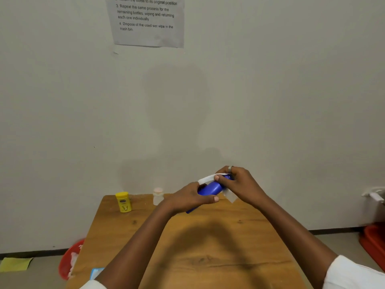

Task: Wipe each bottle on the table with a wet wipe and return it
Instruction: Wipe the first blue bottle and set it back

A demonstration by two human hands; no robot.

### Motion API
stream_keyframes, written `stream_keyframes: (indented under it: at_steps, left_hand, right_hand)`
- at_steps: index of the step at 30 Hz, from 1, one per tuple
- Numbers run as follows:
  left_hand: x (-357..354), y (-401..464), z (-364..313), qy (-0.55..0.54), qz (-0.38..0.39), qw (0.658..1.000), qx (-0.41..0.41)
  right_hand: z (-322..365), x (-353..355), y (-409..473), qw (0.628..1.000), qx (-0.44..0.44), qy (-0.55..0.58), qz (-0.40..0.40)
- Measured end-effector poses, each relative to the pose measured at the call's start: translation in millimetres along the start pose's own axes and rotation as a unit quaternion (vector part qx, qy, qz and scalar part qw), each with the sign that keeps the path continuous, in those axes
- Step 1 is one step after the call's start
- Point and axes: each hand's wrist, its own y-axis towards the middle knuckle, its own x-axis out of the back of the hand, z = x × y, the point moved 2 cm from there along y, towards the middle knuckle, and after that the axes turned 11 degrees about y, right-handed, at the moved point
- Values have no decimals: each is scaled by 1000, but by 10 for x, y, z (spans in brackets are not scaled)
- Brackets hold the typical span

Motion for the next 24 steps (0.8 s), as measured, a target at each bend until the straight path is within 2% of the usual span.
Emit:
stream_keyframes:
  at_steps: [2, 4, 6, 8, 11, 13, 14, 17, 18, 19, 21, 23, 24]
  left_hand:
    - [-20, 4, -18, -34, -6, 999, -18]
    - [-39, -10, -7, -120, 57, 990, -42]
    - [-31, -23, 30, -190, 96, 975, -64]
    - [19, -15, 48, -126, 60, 987, -80]
    - [35, 54, 31, 62, -83, 993, -63]
    - [-14, 101, 39, 85, -127, 987, -49]
    - [-43, 120, 55, 67, -115, 990, -45]
    - [-73, 128, 111, -50, -3, 998, -45]
    - [-68, 114, 120, -67, 14, 996, -56]
    - [-62, 110, 131, -51, 4, 996, -67]
    - [-27, 132, 135, 73, -76, 992, -71]
    - [-22, 155, 121, 246, -165, 952, -79]
    - [-36, 157, 104, 288, -193, 935, -81]
  right_hand:
    - [55, 8, -12, 998, 62, -6, -12]
    - [130, -16, -46, 989, 147, -23, 9]
    - [150, -23, -64, 984, 176, -21, 14]
    - [102, 13, -38, 992, 126, 8, -1]
    - [-52, 43, 4, 1000, 12, 22, 1]
    - [-97, 48, 5, 1000, 0, 24, -6]
    - [-81, 46, 0, 1000, 15, 24, -9]
    - [3, 22, -25, 995, 95, -18, 23]
    - [14, 20, -23, 992, 115, -36, 34]
    - [10, 24, -17, 992, 114, -42, 37]
    - [-29, 52, 7, 998, 54, -23, 22]
    - [-120, 70, 28, 1000, -21, 7, 10]
    - [-156, 69, 28, 999, -43, 17, 6]
